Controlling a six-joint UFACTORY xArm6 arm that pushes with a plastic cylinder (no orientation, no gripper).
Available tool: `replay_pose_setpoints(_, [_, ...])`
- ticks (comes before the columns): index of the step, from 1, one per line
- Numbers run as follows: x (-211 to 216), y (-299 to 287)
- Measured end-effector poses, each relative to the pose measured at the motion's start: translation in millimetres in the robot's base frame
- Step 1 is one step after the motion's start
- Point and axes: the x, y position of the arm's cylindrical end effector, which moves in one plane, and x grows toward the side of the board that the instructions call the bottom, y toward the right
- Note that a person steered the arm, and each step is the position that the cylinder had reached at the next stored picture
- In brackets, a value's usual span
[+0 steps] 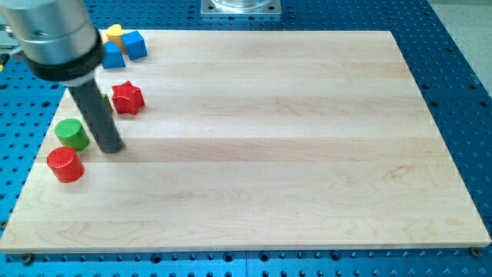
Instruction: Push the yellow heart to the center of the board
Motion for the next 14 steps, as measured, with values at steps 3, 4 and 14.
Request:
replay_pose_setpoints(3, [90.5,-116.9])
replay_pose_setpoints(4, [40.9,-119.9])
replay_pose_setpoints(14, [-248.3,-69.6])
